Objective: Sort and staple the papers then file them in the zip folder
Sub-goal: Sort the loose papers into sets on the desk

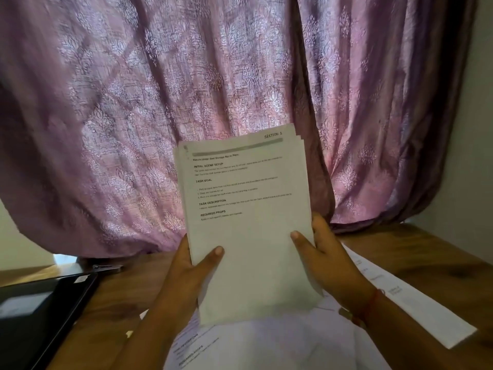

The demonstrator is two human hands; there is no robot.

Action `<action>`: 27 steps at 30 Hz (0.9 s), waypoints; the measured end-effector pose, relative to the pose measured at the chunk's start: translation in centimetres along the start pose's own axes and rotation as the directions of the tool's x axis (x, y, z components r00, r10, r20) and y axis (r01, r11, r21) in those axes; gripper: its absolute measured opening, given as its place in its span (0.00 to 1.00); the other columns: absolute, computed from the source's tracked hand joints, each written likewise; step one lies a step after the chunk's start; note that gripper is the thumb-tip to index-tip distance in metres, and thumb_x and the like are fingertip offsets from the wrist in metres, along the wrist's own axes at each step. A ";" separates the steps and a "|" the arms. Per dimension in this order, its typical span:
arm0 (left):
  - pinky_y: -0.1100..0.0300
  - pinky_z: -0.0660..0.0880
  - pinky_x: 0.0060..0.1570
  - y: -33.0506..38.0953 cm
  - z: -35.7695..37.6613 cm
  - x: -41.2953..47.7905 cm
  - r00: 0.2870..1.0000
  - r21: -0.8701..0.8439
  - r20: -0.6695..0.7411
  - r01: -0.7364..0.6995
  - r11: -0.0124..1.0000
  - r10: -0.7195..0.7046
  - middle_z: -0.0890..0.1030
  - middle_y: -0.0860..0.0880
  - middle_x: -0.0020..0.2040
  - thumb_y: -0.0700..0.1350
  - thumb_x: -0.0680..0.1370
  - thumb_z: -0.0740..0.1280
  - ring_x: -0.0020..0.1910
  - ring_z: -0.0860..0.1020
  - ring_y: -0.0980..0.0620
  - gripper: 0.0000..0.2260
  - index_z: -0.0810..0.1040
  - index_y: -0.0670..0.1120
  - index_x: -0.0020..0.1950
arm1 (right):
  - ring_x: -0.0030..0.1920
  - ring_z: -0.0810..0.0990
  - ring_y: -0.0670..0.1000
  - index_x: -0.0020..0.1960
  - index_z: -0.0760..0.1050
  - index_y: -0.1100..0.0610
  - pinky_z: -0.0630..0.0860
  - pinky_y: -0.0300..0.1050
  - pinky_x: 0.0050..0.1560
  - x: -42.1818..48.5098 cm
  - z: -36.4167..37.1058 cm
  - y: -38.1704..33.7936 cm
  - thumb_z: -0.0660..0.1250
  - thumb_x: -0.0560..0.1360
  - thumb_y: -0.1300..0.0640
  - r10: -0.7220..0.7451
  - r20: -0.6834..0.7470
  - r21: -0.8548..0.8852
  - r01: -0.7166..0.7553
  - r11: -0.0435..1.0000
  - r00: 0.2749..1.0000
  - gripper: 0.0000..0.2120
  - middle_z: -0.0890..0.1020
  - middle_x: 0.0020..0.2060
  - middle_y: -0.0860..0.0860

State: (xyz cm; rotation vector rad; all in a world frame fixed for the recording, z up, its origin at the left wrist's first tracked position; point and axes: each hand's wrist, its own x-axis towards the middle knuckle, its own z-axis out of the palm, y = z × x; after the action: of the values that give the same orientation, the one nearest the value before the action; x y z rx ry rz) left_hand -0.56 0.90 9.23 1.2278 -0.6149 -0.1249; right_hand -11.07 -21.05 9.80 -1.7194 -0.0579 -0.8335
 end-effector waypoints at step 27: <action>0.43 0.76 0.64 -1.9 0.2 -0.4 0.994 -0.025 -0.073 0.085 0.996 -0.086 0.85 0.46 0.60 0.47 0.74 0.74 0.60 0.82 0.44 0.20 0.80 0.46 0.65 | 0.52 0.75 0.27 0.53 0.70 0.37 0.71 0.29 0.51 -0.6 0.3 1.9 0.59 0.78 0.44 -0.005 -0.136 -0.184 -0.020 0.983 0.991 0.06 0.76 0.51 0.28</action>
State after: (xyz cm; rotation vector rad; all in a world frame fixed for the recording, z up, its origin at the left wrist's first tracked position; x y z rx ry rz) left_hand -0.50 0.26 7.42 1.2328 -0.4958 -0.1568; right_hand -10.55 -21.15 7.86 -1.8297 0.1223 -0.9741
